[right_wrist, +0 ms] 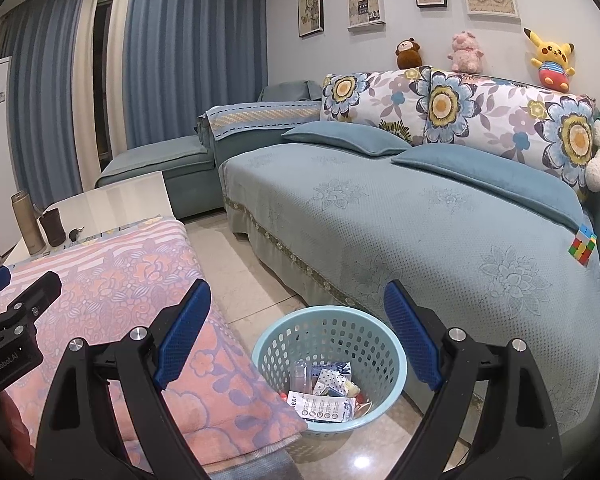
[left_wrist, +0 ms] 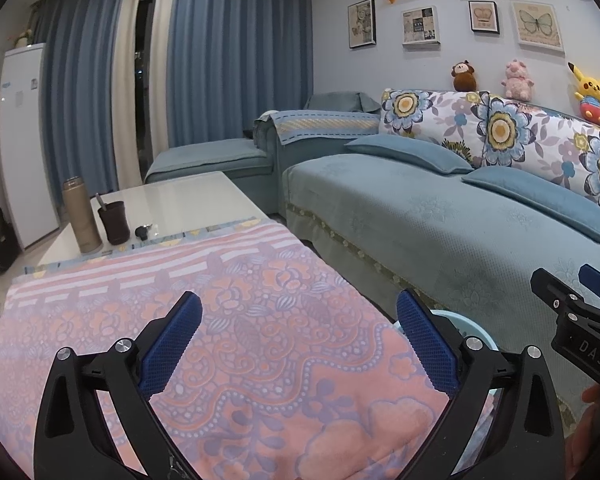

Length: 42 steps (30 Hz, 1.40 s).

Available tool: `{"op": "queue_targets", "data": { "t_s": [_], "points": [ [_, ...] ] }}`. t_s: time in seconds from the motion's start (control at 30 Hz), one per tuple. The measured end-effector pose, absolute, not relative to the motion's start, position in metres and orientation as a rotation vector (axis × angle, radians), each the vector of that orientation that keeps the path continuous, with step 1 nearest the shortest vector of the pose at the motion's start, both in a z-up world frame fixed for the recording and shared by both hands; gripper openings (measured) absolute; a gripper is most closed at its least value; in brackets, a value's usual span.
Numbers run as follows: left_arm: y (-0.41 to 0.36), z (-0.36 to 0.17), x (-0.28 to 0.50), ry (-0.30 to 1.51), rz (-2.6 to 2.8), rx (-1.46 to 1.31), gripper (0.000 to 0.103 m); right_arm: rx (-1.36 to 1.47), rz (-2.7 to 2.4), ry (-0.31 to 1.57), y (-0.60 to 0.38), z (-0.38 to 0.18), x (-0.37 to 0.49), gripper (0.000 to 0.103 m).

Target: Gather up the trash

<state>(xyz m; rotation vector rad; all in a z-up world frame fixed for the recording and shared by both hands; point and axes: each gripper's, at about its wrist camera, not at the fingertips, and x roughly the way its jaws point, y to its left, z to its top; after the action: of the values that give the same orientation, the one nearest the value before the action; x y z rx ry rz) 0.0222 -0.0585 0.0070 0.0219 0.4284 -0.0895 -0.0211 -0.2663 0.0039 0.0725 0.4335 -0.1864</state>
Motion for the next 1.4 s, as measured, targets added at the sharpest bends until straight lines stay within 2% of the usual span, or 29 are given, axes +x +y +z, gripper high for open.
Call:
{"op": "queue_targets", "data": {
  "t_s": [1.4],
  "points": [
    [-0.0563,0.0051,0.0211,0.428,-0.102,0.022,0.095,0.093,-0.181,0.453,-0.2677,-0.0004,-0.0189,0.084]
  ]
}}
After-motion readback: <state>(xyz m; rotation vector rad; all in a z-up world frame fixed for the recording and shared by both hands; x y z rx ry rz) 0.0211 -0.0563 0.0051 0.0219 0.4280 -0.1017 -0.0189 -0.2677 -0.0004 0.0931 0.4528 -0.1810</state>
